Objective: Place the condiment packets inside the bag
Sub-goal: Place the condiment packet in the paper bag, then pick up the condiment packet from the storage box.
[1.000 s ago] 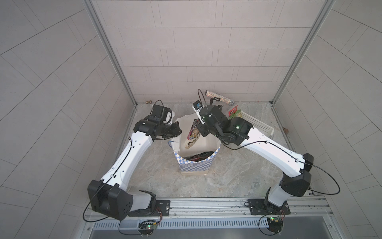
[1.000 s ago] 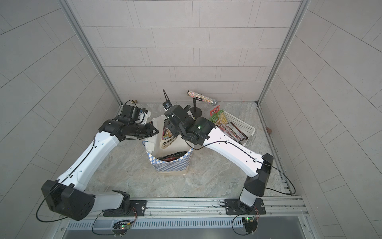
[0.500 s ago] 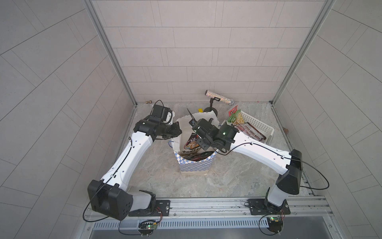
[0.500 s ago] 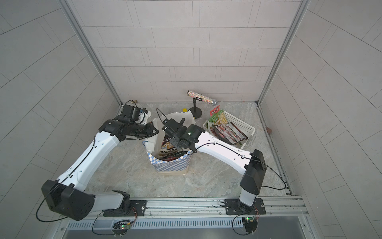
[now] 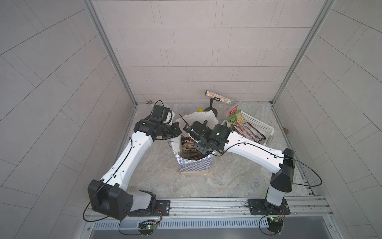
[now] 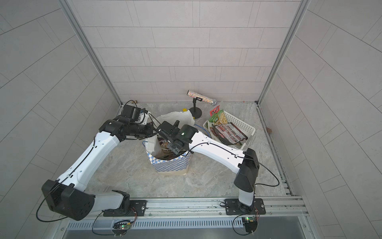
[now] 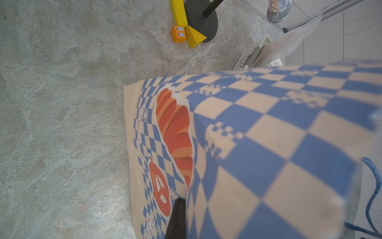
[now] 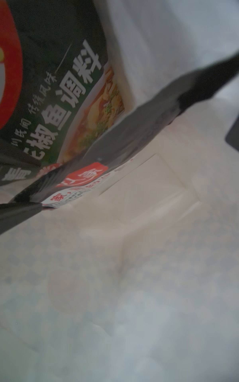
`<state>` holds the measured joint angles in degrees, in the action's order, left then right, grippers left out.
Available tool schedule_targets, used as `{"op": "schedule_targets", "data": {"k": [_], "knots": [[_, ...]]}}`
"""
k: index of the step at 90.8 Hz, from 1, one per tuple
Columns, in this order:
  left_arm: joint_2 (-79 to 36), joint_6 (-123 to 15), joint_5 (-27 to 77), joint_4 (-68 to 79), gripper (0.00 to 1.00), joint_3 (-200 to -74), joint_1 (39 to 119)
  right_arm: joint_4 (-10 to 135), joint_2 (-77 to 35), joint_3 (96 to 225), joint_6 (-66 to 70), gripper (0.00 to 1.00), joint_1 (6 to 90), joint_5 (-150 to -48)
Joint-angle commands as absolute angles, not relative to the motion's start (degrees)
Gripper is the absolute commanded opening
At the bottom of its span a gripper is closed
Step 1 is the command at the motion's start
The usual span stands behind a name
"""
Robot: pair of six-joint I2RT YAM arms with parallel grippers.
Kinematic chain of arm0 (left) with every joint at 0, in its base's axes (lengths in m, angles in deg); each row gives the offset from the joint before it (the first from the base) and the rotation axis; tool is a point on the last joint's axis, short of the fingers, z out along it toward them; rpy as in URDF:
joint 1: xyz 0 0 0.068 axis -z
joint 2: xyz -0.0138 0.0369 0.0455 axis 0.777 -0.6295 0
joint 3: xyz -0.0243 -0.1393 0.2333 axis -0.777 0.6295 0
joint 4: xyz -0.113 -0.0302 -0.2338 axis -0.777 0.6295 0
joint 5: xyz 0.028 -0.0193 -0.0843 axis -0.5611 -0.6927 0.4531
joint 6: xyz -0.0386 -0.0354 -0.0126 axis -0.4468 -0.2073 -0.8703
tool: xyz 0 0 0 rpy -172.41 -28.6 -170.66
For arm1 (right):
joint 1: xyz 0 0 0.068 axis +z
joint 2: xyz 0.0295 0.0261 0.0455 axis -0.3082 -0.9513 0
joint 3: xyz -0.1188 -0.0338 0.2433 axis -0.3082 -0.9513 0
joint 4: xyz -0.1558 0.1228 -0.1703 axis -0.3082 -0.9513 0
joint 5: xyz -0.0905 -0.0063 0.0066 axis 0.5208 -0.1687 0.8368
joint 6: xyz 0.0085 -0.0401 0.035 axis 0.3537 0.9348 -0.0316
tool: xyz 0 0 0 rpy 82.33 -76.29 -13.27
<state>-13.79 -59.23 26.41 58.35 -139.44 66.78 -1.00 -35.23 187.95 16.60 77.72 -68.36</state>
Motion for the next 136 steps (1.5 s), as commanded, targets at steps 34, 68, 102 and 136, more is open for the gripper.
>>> {"op": "schedule_targets", "data": {"k": [34,68,102,136], "knots": [[-13.59,-58.66,27.18,57.01,0.00,-139.44,67.06,14.52,-4.60,172.77,11.41,0.71,57.31,-78.43],[-14.00,-58.80,27.20,56.91,0.00,-139.29,67.28,25.57,-7.48,152.49,10.56,0.88,31.49,-88.83],[-14.30,-58.72,26.83,57.24,0.00,-139.30,67.29,30.16,-19.50,152.65,10.79,0.82,31.44,-88.74],[-14.91,-58.73,27.04,57.35,0.00,-139.55,67.32,27.23,-22.35,151.30,8.79,0.60,31.50,-68.05]]}}
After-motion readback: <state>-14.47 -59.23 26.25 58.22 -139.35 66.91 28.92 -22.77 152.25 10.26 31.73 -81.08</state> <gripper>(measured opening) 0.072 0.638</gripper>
